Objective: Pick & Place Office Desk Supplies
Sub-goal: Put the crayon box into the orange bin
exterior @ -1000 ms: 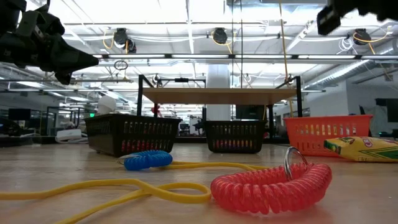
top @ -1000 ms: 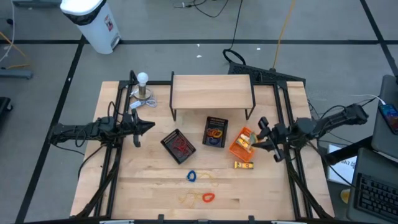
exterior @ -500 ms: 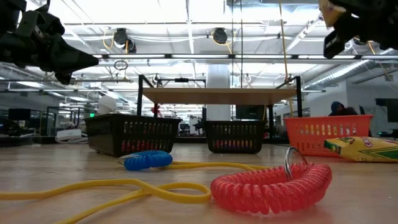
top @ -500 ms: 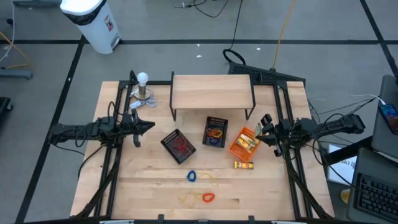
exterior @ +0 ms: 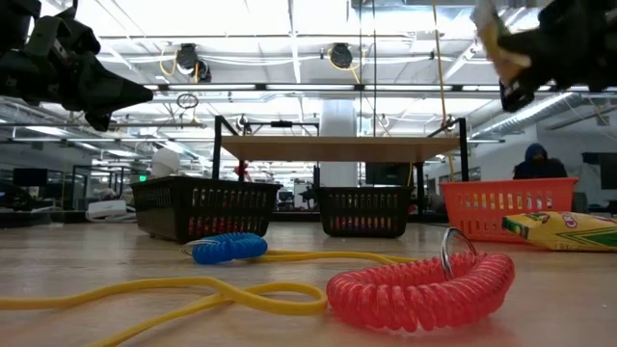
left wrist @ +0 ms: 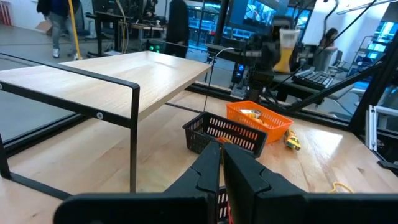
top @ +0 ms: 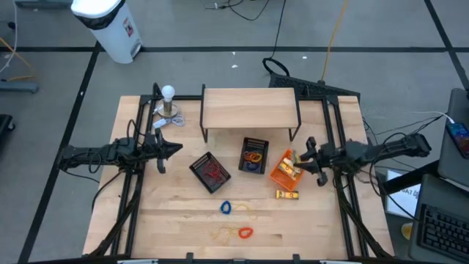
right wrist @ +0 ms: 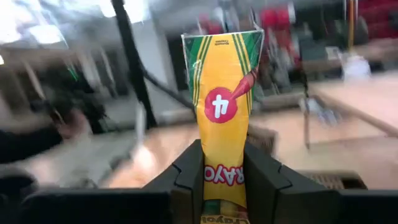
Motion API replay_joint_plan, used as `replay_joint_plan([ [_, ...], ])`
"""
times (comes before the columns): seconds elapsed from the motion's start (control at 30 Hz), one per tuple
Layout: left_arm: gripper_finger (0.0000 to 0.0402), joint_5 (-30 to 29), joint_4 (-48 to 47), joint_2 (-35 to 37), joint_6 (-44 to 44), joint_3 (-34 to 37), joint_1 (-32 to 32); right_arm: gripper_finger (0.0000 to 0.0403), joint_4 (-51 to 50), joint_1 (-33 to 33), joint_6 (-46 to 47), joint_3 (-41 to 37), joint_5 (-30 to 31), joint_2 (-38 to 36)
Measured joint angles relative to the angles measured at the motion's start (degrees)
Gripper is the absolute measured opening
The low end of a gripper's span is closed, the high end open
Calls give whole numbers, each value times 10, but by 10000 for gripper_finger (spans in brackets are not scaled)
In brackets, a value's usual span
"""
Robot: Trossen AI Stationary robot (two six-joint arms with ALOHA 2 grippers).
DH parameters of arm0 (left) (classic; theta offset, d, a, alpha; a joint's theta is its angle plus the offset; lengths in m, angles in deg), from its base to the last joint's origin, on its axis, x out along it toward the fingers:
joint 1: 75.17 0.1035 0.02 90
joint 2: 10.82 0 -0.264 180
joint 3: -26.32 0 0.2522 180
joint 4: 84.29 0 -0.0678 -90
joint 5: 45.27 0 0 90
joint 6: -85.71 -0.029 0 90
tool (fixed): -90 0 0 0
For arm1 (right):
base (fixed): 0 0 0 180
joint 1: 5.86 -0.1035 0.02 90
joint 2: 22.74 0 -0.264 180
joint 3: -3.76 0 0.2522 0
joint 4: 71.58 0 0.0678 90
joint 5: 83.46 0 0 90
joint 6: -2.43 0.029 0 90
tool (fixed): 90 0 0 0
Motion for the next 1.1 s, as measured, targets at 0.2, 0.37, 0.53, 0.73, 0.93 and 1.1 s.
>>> replay_joint_plan([
  [0.2,24,0,0,0,0,0,0,70,-132,0,-10,124,23,74],
  [0.37,24,1,0,0,0,0,0,67,-206,0,-15,215,35,148],
  [0.53,24,1,0,0,0,0,0,70,-332,0,13,297,37,226],
  [0.73,24,1,0,0,0,0,0,67,-453,0,81,348,32,305],
  [0.93,24,1,0,0,0,0,0,68,-547,-3,160,352,18,372],
  [1.1,24,2,0,0,1,0,0,67,-557,-21,212,344,20,428],
])
